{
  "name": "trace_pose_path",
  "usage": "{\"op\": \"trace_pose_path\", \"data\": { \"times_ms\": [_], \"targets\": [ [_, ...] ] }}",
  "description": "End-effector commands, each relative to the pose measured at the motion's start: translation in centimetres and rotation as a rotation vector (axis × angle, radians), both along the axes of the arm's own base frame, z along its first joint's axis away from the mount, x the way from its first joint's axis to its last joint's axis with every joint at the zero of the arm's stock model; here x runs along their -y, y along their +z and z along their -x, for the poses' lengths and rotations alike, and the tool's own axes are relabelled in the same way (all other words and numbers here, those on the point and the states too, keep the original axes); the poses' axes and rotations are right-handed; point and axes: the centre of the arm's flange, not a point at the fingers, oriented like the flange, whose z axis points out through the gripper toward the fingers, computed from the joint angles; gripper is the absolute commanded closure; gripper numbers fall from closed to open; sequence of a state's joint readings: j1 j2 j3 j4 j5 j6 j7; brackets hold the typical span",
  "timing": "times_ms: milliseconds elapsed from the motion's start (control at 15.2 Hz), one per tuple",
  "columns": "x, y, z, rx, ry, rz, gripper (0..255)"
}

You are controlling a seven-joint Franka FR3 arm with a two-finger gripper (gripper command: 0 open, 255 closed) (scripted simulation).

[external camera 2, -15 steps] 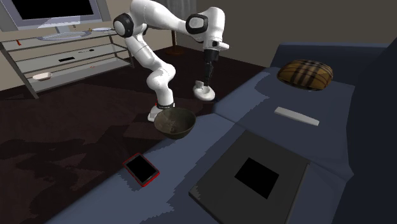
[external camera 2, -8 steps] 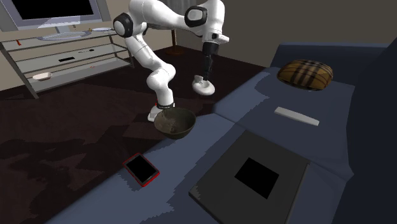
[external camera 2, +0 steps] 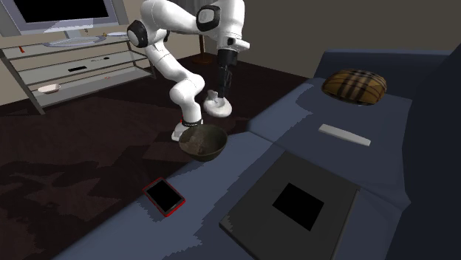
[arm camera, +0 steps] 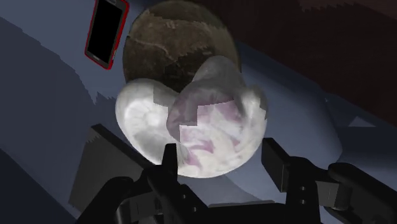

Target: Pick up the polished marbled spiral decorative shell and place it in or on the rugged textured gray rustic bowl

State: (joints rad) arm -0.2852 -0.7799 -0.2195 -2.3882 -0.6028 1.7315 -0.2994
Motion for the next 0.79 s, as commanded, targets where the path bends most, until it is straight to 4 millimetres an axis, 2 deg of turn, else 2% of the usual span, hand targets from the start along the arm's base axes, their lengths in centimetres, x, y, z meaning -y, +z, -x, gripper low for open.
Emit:
{"op": "trace_pose_path", "data": {
  "times_ms": [0, 330, 726],
  "targets": [
    [2.2, 0.0, 1.9, 0.000, 0.001, 0.001, 255],
    [7.0, 0.7, 5.7, 0.000, 0.001, 0.001, 255],
    [7.0, -2.5, 5.7, 0.000, 0.001, 0.001, 255]
  ]
}}
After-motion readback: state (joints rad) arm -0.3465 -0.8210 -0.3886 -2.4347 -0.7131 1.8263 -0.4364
